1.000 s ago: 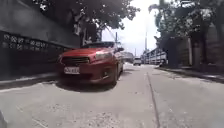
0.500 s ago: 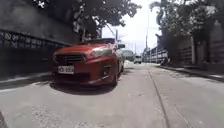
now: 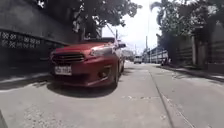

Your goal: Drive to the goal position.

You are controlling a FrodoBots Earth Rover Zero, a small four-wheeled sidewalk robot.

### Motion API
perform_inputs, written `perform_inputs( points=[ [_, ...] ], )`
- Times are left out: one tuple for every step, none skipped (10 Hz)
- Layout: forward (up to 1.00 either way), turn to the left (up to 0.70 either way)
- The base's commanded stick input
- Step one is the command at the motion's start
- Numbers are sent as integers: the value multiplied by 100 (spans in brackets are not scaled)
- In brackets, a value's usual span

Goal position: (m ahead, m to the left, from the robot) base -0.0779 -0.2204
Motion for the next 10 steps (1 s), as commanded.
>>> perform_inputs(
  points=[
    [-100,0],
    [-100,0],
    [-100,0],
    [-100,0],
    [-100,0],
    [-100,0],
    [-100,0],
    [-100,0],
    [-100,0],
    [-100,0]
  ],
)
